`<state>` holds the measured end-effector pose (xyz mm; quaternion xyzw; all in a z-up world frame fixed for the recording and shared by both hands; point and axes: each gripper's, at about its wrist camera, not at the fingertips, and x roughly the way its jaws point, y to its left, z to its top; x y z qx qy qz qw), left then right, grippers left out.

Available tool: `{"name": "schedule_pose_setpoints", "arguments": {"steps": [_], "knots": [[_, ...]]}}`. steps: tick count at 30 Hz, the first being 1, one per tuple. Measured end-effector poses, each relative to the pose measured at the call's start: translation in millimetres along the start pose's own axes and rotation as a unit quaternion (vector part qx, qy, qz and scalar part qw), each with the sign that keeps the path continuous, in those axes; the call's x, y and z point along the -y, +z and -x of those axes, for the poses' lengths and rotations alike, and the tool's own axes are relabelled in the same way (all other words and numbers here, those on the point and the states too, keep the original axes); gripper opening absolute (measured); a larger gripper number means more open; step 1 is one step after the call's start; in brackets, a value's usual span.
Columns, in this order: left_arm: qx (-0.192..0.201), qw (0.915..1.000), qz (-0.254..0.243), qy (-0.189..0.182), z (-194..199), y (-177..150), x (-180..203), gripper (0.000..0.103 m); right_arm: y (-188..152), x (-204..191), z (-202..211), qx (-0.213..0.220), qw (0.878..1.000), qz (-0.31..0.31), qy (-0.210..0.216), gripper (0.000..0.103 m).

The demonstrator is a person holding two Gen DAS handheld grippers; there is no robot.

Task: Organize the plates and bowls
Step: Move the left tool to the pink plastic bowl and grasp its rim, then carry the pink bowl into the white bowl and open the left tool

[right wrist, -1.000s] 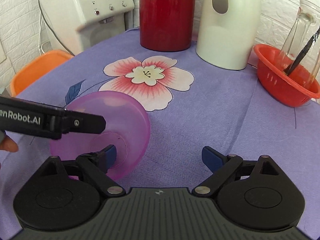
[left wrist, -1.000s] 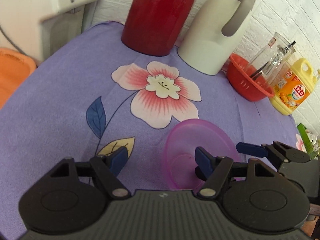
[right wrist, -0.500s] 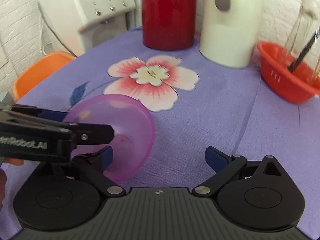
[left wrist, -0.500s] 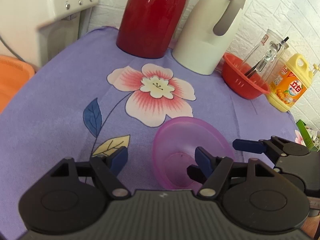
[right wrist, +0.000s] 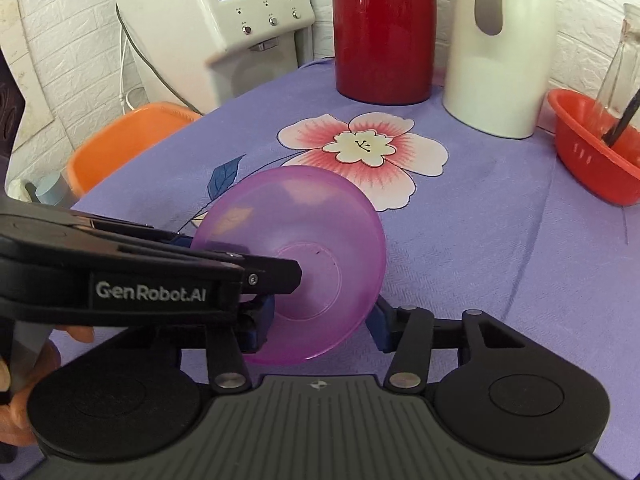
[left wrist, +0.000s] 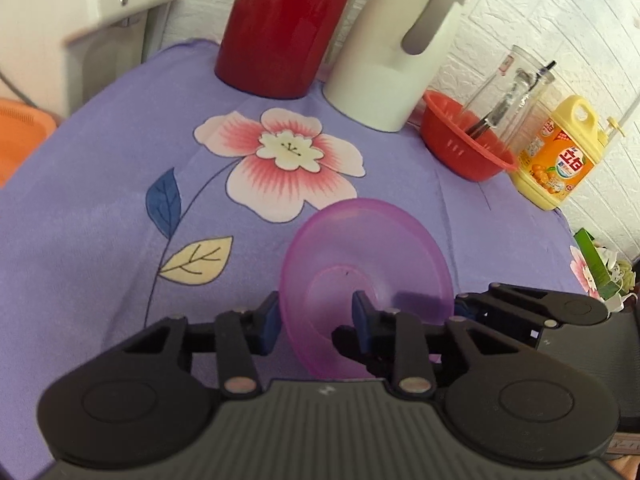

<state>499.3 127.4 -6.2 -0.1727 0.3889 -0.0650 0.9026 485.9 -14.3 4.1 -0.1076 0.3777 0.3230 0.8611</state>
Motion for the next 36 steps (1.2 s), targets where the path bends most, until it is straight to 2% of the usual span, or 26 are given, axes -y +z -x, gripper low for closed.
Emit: {"name": "schedule_pose_setpoints", "arguments": {"steps": [4,12,17,23,25,30,36], "knots": [[0.008,0.9996,0.009,-0.027,25.6,-5.2,13.0,0.030,-5.4,-4.6,28.0,0.011,1.000,-0.001,-0.010,0.085],[0.033,0.9966,-0.027,-0.070,89.5,-40.2,70.5,0.029,-33.4,-15.7,112.2,0.038,0.999,-0.007,-0.038,0.089],[0.027,0.9923,-0.058,-0.106,114.6,-86.9,120.2,0.030,-80.2,-19.0,170.7,0.047,0.996,-0.018,-0.070,0.091],[-0.010,0.9839,-0.099,-0.148,130.2,-153.5,176.7,0.030,-149.2,-19.2,224.9,0.039,0.992,-0.036,-0.117,0.095],[-0.025,0.9804,-0.113,-0.159,132.5,-173.7,190.3,0.030,-171.3,-19.7,237.5,0.035,0.991,-0.041,-0.125,0.099],[-0.052,0.9758,-0.138,-0.162,131.5,-209.7,207.2,0.030,-210.6,-20.6,247.8,0.027,0.989,-0.051,-0.133,0.102],[-0.065,0.9758,-0.155,-0.140,126.7,-224.1,206.7,0.029,-233.2,-22.3,246.6,0.029,0.991,-0.055,-0.114,0.102]]}}
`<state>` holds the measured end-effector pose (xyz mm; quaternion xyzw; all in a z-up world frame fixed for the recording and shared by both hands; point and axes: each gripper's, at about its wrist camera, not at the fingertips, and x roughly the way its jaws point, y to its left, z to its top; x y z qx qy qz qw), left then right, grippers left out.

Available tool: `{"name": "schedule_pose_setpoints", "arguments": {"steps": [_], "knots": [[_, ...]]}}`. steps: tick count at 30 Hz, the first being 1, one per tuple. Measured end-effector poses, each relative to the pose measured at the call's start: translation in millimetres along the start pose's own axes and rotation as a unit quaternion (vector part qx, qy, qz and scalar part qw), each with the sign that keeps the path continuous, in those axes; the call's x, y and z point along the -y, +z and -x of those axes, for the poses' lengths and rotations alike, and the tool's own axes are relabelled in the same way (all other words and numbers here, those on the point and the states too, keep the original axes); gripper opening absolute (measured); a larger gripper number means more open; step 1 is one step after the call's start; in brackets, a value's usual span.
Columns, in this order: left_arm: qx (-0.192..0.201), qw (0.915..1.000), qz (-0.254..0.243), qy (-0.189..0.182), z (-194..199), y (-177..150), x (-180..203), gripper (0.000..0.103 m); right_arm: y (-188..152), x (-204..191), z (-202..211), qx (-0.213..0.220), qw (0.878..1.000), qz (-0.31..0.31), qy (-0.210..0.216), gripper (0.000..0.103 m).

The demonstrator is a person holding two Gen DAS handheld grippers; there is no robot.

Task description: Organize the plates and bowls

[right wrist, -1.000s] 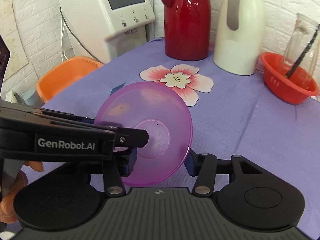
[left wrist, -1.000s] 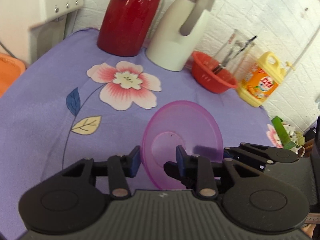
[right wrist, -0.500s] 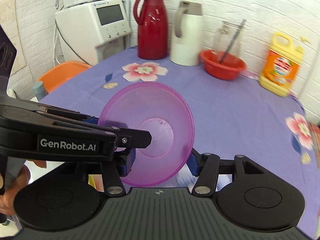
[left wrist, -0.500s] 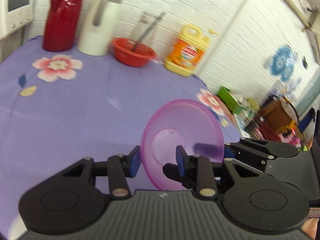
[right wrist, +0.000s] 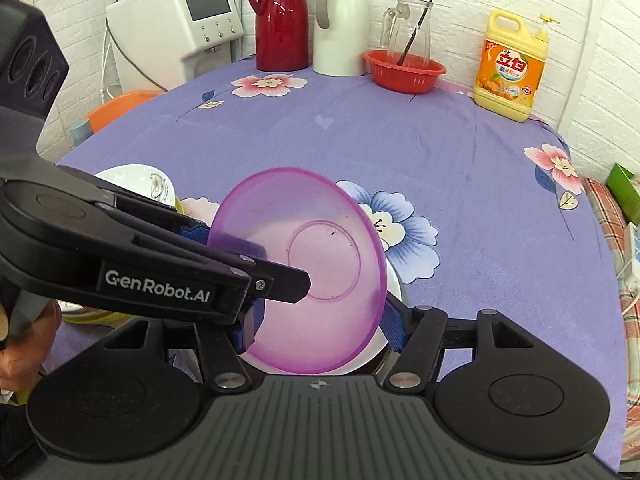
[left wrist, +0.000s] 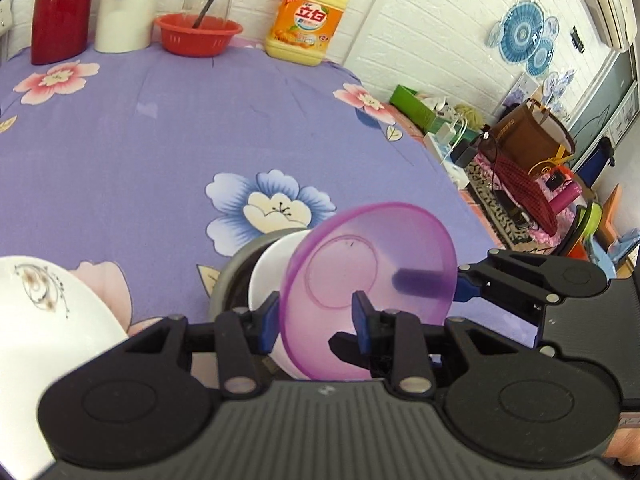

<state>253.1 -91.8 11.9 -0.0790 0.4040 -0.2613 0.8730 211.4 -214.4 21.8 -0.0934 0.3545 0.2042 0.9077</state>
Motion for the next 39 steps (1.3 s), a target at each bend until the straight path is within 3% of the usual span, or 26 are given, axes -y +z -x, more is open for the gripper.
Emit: {"name": "schedule_pose_setpoints", "arguments": {"steps": [2,5,9,12,15,21,25,29,39], "knots": [[-0.002,1.0000,-0.005,0.005,-1.7,0.4,-0.4,0.030,-3.4,-0.1,-0.4,0.003,1.000,0.001,0.002,0.102],[0.003,0.9999,-0.013,0.004,0.1,1.4,-0.7,0.059,-9.7,2.9,3.8,0.012,1.000,-0.006,0.010,0.101],[0.025,0.9993,-0.028,0.005,13.1,1.5,3.9,0.076,-18.2,12.0,17.8,0.037,0.999,-0.025,0.001,0.103],[0.080,0.9956,-0.039,0.030,32.6,-0.6,7.2,0.093,-28.6,15.8,33.8,0.075,0.996,-0.045,-0.018,0.103],[0.129,0.9907,-0.026,0.034,48.0,-0.1,4.7,0.093,-40.4,12.3,46.6,0.121,0.990,-0.060,-0.044,0.103],[0.154,0.9862,0.007,0.062,53.1,-4.8,-9.3,0.093,-61.0,5.2,48.4,0.169,0.976,-0.111,-0.078,0.103],[0.143,0.9869,0.024,0.071,47.2,-8.5,-20.3,0.093,-68.3,13.5,44.2,0.176,0.969,-0.152,-0.079,0.103],[0.121,0.9896,0.026,0.073,33.1,-7.1,-24.0,0.093,-65.7,20.9,36.0,0.160,0.970,-0.157,-0.089,0.103],[0.068,0.9947,0.005,0.078,-0.3,-0.1,-19.6,0.093,-58.0,21.8,6.4,0.117,0.980,-0.147,-0.066,0.103]]}}
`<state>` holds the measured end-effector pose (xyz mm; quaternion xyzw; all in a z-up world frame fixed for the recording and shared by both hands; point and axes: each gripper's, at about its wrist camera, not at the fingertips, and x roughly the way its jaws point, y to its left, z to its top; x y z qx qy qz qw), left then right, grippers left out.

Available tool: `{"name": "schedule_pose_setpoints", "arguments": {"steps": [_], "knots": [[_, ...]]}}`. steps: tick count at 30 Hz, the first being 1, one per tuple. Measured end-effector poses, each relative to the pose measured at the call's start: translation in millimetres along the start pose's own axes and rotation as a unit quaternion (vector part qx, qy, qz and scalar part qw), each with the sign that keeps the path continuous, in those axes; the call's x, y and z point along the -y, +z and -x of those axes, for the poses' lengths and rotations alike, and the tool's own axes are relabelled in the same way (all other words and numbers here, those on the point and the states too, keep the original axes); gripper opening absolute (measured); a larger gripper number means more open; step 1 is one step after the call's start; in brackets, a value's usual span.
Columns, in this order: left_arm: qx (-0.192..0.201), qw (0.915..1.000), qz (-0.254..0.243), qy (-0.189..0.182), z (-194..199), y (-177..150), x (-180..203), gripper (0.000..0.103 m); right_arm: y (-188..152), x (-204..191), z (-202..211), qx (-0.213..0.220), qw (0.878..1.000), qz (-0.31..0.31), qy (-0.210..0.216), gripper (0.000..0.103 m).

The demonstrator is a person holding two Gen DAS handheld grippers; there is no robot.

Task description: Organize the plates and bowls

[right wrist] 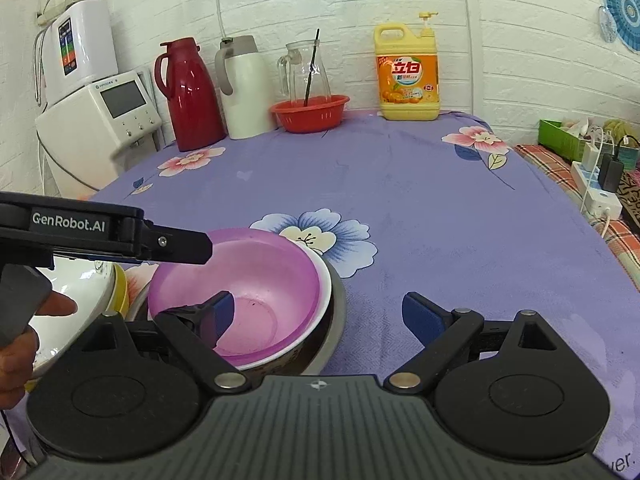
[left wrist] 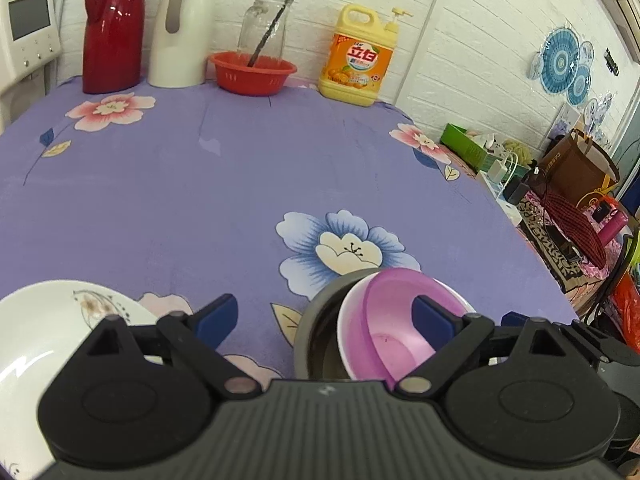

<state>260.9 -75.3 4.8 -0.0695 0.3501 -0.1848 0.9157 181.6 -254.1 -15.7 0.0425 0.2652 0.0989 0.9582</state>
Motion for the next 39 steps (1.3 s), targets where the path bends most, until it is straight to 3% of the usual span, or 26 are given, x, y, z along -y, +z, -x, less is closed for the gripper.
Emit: {"name": "schedule_pose_setpoints", "arguments": {"steps": [22,39], "knots": [[-0.035,0.9993,-0.005,0.011,-29.7,1.4,1.7,0.093,-3.7,-0.5,-29.8,-0.046,0.999,-0.009,0.004,0.103],[-0.035,0.9991,-0.020,0.013,-31.6,-1.1,5.2,0.093,-3.6,-3.0,-31.5,-0.046,0.999,-0.016,0.010,0.103]]}}
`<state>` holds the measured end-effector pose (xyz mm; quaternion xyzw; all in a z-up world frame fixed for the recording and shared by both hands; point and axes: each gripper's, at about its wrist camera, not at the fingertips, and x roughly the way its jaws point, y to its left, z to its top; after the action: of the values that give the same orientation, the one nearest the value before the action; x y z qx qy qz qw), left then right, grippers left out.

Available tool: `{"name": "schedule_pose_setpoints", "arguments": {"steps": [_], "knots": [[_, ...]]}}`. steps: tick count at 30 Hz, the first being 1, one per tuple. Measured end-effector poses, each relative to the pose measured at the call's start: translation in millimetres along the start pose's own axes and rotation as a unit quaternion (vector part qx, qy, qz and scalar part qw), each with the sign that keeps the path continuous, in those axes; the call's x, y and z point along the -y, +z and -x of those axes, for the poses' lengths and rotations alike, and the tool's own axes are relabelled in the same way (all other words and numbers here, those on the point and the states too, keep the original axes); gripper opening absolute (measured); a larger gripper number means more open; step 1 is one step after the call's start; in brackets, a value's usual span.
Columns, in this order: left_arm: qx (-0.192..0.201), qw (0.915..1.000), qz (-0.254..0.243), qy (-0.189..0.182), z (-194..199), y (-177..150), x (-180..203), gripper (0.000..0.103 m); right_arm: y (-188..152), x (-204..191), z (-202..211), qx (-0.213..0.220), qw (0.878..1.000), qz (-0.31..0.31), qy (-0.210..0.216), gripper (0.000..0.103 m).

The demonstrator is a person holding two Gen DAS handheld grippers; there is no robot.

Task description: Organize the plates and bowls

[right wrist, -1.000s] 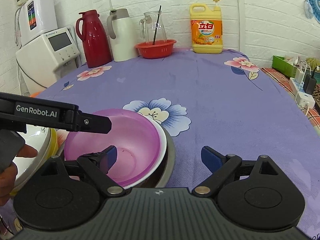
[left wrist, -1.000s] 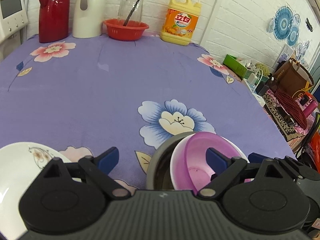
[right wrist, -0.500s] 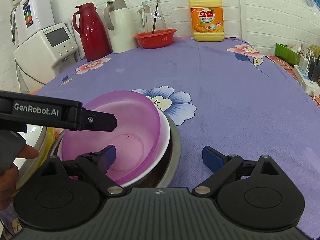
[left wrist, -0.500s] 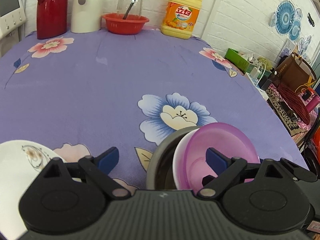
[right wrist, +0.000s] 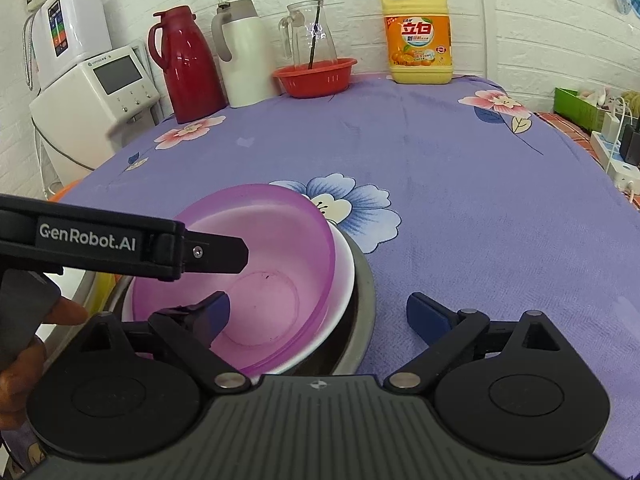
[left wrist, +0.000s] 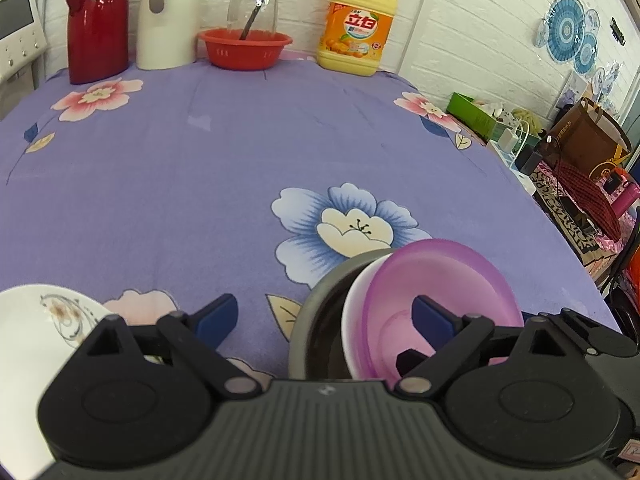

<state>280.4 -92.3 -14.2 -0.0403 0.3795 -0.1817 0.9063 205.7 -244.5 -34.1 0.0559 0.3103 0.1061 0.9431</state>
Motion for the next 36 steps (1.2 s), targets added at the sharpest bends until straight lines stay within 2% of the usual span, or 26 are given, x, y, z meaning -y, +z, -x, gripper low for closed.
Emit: {"name": "schedule_pose_setpoints", "arguments": {"steps": [12,18,27,30,33,36], "knots": [[-0.001,0.9998,-0.016,0.008,-0.4,-2.7,4.0,0.093,-1.4,1.2,-0.5,0.000,1.000,-0.005,0.001,0.103],[0.000,0.9995,-0.026,0.016,-1.2,-5.2,7.5,0.093,-4.4,-3.7,-3.5,0.002,1.000,0.017,-0.006,0.103],[0.000,0.9990,-0.037,0.025,-2.9,-7.5,10.3,0.093,-6.3,2.1,-1.1,0.018,1.000,-0.010,0.002,0.103],[0.000,0.9993,-0.033,0.020,-0.4,-6.7,7.1,0.093,-2.7,0.0,1.3,0.005,1.000,-0.016,-0.006,0.103],[-0.001,0.9997,-0.026,0.005,2.2,-5.1,3.8,0.093,-4.6,-3.2,11.3,0.024,1.000,-0.009,0.007,0.103],[0.001,0.9992,-0.040,0.008,-0.1,-7.0,5.7,0.093,-4.5,-6.4,12.1,0.024,1.000,0.004,0.003,0.103]]}}
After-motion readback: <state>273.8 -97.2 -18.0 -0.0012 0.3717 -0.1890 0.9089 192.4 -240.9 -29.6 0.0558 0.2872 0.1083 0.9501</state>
